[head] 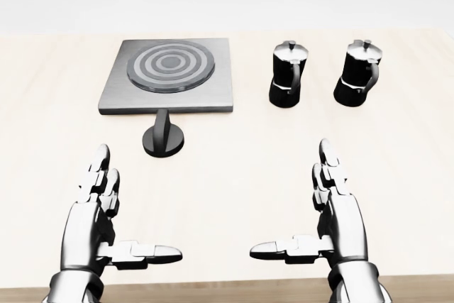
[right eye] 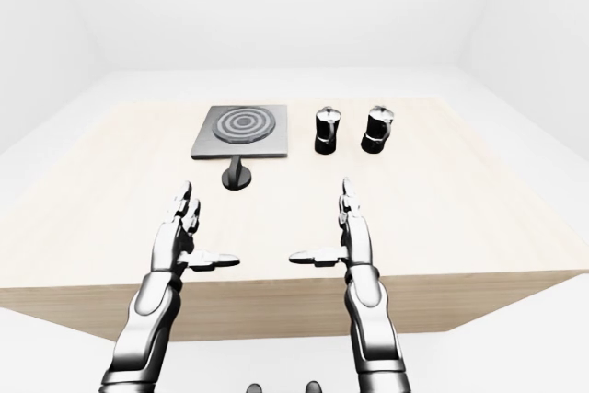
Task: Turn off the stove.
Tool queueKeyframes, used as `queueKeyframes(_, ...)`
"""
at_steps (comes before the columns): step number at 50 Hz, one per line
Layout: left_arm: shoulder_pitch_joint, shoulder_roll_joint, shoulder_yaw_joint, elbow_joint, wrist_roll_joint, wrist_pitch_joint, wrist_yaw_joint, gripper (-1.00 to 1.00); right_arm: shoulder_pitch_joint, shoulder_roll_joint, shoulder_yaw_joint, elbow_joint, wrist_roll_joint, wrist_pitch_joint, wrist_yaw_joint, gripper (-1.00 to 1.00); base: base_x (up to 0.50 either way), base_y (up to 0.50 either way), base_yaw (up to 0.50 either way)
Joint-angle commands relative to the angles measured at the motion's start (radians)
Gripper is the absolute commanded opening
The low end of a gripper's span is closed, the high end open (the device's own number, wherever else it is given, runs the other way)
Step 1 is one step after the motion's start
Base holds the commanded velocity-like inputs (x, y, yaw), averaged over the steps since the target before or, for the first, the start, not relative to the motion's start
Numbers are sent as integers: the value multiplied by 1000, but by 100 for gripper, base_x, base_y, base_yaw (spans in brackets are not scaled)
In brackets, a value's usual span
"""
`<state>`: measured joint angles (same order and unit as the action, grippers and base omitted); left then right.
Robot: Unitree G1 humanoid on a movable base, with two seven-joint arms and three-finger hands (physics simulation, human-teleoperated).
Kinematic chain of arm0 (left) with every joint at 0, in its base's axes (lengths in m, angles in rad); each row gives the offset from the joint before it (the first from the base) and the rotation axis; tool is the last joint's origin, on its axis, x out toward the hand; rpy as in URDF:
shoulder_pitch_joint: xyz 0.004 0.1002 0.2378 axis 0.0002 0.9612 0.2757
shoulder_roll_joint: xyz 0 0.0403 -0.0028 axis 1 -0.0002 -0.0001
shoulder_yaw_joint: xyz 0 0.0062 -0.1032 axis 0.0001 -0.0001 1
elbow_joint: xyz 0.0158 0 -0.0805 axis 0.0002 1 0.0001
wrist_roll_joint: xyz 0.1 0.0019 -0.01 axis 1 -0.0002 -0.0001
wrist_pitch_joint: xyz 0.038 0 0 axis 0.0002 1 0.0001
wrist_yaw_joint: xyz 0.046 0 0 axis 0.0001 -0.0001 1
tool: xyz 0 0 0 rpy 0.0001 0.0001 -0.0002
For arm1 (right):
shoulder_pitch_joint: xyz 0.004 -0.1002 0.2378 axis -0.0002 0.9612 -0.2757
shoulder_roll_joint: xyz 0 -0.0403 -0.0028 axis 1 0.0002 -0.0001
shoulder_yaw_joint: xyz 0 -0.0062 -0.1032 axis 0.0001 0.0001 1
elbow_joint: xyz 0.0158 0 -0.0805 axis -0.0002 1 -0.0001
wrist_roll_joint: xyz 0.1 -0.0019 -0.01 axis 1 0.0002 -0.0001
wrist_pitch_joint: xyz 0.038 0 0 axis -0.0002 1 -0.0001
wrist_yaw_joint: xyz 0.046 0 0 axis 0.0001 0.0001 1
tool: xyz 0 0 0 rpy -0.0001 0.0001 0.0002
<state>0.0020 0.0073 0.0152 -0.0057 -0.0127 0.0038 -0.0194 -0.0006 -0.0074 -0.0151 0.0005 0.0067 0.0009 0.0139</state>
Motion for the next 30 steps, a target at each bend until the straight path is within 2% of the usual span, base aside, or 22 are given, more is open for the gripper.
queueKeyframes(1,5,11,23,-9,-22,4,-33,100,-1,-13,-26,9,11,-9,23,100,0,0,0)
queueKeyframes(11,1,11,24,7,-21,-8,-36,100,-4,-13,-19,-1,-5,12,20,100,0,0,0)
queueKeyframes(16,7,11,23,-7,-22,-1,-37,100,-4,-13,-18,-1,-7,15,24,100,0,4,0)
queueKeyframes(20,10,10,24,-19,-28,-1,-38,100,-6,-13,-19,0,-8,17,27,100,0,42,0)
queueKeyframes(24,10,11,28,-31,-42,18,-42,100,-5,-13,-18,1,-11,15,28,100,0,50,0)
queueKeyframes(28,10,11,25,-22,-37,5,-44,100,-5,-14,-19,7,-10,6,30,100,0,50,0)
queueKeyframes(30,10,11,25,-22,-37,5,-44,100,-5,-13,-18,-1,-11,14,29,100,0,50,0)
